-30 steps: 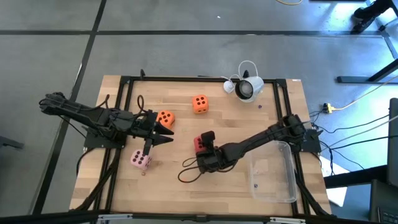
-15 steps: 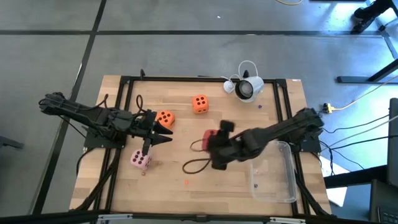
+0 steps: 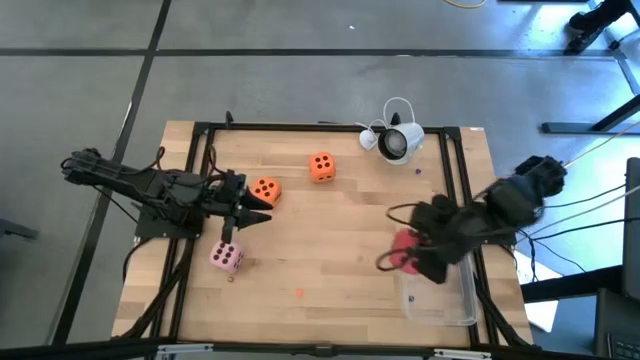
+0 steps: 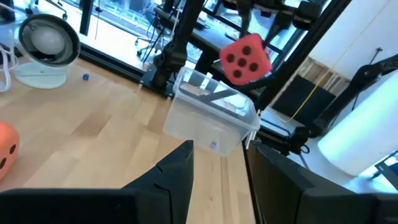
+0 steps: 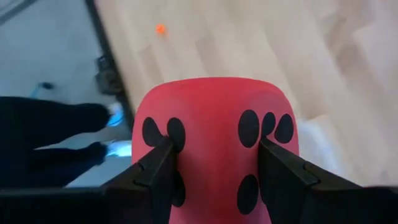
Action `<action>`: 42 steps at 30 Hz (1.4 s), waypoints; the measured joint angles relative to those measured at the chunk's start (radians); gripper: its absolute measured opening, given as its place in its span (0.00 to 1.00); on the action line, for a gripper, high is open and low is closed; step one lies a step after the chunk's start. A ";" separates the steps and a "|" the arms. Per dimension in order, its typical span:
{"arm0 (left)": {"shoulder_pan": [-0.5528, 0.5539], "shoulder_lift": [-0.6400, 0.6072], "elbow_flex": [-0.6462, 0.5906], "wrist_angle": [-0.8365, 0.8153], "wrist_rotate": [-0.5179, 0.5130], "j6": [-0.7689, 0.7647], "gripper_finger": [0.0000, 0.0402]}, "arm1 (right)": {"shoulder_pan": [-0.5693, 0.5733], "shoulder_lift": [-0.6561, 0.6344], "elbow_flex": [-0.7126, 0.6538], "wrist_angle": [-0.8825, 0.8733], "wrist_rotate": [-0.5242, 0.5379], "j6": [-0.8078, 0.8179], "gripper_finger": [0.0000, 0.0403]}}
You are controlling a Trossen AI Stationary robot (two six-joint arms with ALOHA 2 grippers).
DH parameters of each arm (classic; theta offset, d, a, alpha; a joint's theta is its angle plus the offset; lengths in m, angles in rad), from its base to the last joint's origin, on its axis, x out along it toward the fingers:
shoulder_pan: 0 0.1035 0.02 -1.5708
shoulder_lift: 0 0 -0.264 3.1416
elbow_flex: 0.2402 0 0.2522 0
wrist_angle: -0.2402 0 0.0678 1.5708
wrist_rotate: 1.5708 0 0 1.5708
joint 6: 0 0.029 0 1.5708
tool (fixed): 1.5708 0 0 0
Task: Pick & Place Dice
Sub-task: Put the large red die into the transparent bin
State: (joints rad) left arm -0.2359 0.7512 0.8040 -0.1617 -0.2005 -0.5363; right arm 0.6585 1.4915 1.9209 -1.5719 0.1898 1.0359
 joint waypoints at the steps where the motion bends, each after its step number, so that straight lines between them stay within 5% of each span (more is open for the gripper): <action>1: 0.000 -0.003 0.000 -0.001 0.000 0.001 0.37 | 0.025 -0.005 -0.001 0.001 0.000 0.023 0.45; 16: 0.000 -0.004 0.000 0.000 -0.051 -0.020 0.37 | 0.262 -0.011 -0.400 0.001 -0.123 0.285 0.43; 42: 0.011 -0.003 -0.001 0.000 0.001 0.017 0.37 | 0.170 -0.007 -0.712 0.134 -0.050 0.632 0.41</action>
State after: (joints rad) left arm -0.2253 0.7479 0.8032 -0.1619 -0.1993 -0.5194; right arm 0.8287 1.4849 1.2084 -1.4383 0.1394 1.6684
